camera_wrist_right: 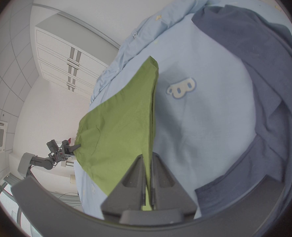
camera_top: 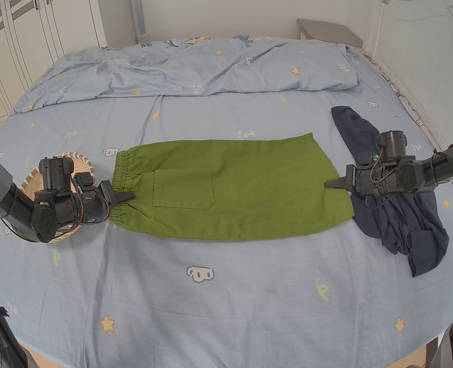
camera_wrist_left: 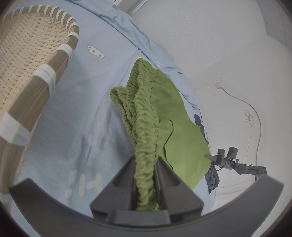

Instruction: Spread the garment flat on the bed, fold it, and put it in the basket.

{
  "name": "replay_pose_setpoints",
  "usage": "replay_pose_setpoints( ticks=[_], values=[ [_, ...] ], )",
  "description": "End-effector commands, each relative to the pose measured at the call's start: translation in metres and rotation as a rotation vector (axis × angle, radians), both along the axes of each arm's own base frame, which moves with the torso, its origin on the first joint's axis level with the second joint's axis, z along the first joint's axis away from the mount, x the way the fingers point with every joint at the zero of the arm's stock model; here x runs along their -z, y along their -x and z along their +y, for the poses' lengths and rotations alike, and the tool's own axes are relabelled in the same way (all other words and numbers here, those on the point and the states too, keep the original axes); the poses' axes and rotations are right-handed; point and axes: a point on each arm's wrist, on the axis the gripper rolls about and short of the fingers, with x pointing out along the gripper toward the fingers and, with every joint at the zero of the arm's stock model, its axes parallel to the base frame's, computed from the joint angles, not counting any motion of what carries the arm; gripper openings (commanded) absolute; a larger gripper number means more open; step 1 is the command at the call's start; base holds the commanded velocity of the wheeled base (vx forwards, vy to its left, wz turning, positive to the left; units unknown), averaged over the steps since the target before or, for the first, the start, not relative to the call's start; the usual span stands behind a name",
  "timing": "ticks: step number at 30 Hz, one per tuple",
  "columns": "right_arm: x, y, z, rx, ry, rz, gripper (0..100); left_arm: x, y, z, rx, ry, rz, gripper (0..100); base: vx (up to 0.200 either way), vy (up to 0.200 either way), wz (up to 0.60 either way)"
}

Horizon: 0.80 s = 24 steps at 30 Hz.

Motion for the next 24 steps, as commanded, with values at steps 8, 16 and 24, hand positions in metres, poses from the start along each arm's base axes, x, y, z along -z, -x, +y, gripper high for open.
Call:
replay_pose_setpoints(
  ticks=[8, 16, 24],
  values=[
    [-0.066, 0.06, 0.001, -0.004, 0.002, 0.024, 0, -0.028, 0.017, -0.002, 0.016, -0.018, 0.094, 0, 0.0, 0.0, 0.0],
    [-0.06, 0.097, -0.001, -0.008, 0.01, 0.084, 0, -0.024, 0.053, 0.0, 0.057, -0.094, 0.183, 0, 0.0, 0.0, 0.0],
    [-0.038, 0.149, 0.003, -0.055, 0.037, 0.175, 0, -0.012, 0.118, -0.004, 0.08, -0.11, 0.253, 0, 0.0, 0.0, 0.0]
  ],
)
